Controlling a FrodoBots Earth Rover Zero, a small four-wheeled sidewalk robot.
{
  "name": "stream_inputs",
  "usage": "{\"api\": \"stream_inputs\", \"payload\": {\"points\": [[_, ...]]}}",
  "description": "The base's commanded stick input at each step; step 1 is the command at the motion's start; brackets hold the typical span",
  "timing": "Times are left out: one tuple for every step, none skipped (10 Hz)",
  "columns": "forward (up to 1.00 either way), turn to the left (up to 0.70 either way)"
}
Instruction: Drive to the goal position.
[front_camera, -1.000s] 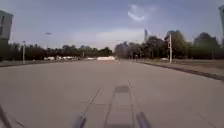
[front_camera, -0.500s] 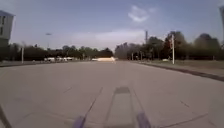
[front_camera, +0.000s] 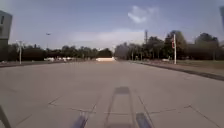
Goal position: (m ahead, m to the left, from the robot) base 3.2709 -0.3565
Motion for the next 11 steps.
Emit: {"api": "stream_inputs", "payload": {"points": [[1.0,0.0],[1.0,0.0],[1.0,0.0],[1.0,0.0],[1.0,0.0],[1.0,0.0],[1.0,0.0],[1.0,0.0],[1.0,0.0],[1.0,0.0],[1.0,0.0]]}}
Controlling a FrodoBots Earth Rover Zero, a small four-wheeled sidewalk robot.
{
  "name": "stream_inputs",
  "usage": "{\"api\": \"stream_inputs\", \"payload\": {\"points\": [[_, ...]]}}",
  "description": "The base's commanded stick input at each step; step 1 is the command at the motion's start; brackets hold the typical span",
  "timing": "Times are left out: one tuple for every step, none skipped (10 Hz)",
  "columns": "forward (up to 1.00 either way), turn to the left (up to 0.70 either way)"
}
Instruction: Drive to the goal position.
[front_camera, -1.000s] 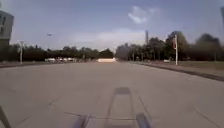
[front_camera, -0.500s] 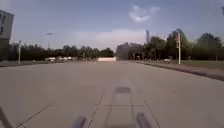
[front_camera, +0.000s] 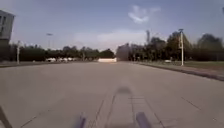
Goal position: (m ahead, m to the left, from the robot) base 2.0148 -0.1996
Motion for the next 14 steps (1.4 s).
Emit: {"api": "stream_inputs", "payload": {"points": [[1.0,0.0],[1.0,0.0],[1.0,0.0],[1.0,0.0],[1.0,0.0],[1.0,0.0],[1.0,0.0],[1.0,0.0],[1.0,0.0],[1.0,0.0],[1.0,0.0],[1.0,0.0],[1.0,0.0],[1.0,0.0]]}}
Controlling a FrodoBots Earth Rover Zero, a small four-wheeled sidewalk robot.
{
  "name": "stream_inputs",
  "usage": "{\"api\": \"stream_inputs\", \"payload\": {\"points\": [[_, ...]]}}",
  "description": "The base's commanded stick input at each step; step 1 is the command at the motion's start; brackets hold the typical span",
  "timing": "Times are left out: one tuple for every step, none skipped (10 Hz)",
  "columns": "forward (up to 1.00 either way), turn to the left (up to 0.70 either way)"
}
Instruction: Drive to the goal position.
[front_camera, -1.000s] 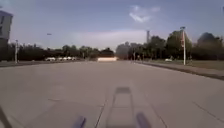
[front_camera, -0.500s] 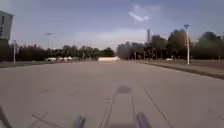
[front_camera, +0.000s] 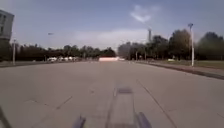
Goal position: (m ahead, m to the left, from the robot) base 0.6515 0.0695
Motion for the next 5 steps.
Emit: {"api": "stream_inputs", "payload": {"points": [[1.0,0.0],[1.0,0.0],[1.0,0.0],[1.0,0.0],[1.0,0.0]]}}
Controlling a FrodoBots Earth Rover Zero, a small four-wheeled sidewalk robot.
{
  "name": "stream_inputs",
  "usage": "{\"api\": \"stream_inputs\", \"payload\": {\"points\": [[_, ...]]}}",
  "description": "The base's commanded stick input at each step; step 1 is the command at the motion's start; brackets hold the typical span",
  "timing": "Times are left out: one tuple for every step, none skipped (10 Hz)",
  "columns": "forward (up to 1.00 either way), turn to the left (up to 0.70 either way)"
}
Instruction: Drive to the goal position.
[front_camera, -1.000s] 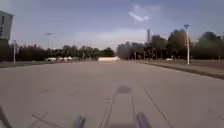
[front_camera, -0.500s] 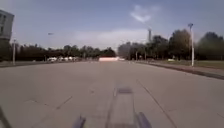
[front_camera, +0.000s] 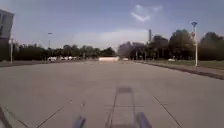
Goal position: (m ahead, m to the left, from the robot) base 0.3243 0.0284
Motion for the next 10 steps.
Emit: {"api": "stream_inputs", "payload": {"points": [[1.0,0.0],[1.0,0.0],[1.0,0.0],[1.0,0.0],[1.0,-0.01],[1.0,-0.25],[1.0,-0.27],[1.0,-0.27],[1.0,-0.27],[1.0,-0.27]]}}
